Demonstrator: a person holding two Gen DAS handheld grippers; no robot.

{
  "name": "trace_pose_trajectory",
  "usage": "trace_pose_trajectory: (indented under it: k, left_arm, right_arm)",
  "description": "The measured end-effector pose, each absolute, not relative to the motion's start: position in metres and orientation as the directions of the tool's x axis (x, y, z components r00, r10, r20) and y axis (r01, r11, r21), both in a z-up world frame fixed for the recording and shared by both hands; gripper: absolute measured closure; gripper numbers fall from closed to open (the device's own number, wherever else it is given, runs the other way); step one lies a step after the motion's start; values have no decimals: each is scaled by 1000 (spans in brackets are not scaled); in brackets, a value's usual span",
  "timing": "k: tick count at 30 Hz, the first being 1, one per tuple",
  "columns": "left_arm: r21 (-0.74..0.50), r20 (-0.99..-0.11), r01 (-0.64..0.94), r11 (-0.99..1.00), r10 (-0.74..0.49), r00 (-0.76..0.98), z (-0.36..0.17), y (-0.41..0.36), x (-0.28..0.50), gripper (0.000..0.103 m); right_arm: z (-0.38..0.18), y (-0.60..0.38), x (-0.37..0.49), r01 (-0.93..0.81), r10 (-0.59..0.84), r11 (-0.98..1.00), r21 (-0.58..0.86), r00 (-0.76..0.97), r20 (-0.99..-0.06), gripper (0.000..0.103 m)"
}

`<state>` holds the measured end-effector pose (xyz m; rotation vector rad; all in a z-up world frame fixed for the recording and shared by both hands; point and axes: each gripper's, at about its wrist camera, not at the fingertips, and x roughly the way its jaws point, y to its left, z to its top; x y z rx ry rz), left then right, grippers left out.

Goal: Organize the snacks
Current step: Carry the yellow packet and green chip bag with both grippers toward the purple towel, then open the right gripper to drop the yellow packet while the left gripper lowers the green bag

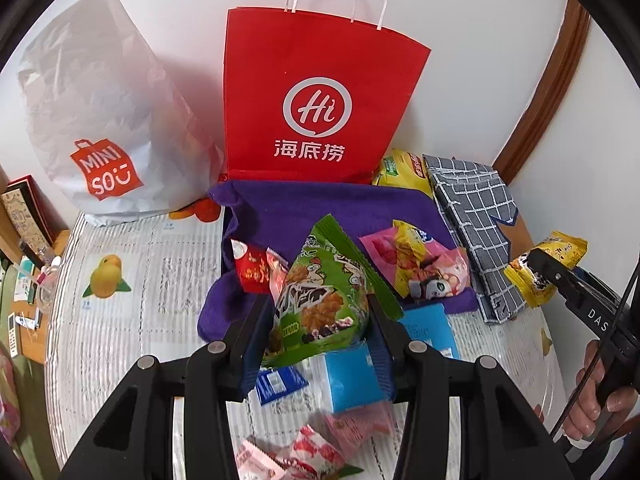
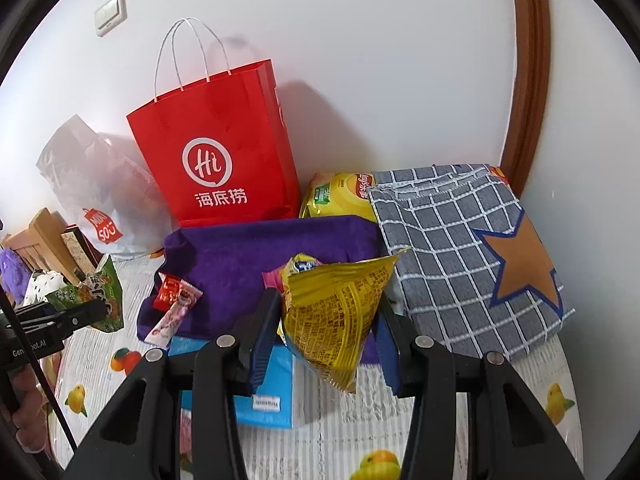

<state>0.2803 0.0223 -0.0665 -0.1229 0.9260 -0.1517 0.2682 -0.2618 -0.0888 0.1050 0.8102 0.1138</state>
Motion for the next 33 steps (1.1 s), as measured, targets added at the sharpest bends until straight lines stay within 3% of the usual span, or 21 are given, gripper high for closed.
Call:
trace_pose_trajectory:
  k: [17, 33]
  left_arm:
    - [-189, -806, 22, 982, -168, 568, -93, 51, 335, 59]
    - [-200, -858, 33, 979, -191, 476, -152, 50, 381, 59]
  right_arm:
    - [-108, -237, 337, -78, 160, 986, 145, 663, -732, 58]
    - [-162, -226, 394, -48, 156, 986, 161, 608, -778, 58]
